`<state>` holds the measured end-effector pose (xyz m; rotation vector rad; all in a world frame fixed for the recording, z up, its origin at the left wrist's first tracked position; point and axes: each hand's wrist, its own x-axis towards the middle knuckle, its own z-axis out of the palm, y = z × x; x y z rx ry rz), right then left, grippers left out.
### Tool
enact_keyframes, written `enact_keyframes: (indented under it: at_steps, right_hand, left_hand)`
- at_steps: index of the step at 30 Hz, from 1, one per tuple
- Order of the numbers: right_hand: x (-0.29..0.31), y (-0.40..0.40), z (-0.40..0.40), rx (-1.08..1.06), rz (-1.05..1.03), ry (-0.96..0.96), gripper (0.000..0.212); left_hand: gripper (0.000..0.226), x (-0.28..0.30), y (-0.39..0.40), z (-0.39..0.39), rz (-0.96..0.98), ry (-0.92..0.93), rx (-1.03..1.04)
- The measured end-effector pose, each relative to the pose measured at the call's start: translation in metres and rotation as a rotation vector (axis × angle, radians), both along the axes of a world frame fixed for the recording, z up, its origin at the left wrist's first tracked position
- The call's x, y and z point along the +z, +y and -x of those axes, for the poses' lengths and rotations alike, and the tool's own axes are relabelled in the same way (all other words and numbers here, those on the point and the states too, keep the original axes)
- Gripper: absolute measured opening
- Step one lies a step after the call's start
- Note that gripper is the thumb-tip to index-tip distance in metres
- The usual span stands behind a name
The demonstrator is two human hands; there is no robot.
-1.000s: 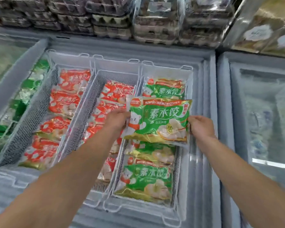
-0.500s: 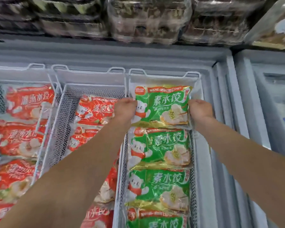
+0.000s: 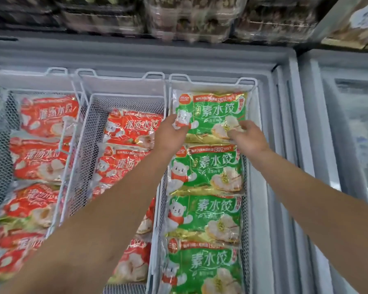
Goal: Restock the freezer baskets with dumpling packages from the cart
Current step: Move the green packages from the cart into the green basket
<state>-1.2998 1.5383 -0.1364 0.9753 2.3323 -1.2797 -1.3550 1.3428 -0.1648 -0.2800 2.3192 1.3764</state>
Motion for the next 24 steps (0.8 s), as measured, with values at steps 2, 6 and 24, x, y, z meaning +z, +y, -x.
enact_keyframes:
  at_steps: [2,6,24]
  right_hand:
    - [0.018,-0.011,-0.028,0.041,-0.017,0.039,0.051]
    - [0.045,-0.033,-0.094,0.124,-0.013,0.055,0.041]
    - [0.102,-0.090,-0.368,0.629,0.015,0.267,0.034]
  left_hand:
    - [0.056,0.017,-0.007,-0.024,0.022,0.018,-0.011]
    - [0.050,0.045,-0.023,-0.089,0.043,0.010,-0.013]
    - [0.018,0.122,-0.101,-0.440,0.022,0.152,0.445]
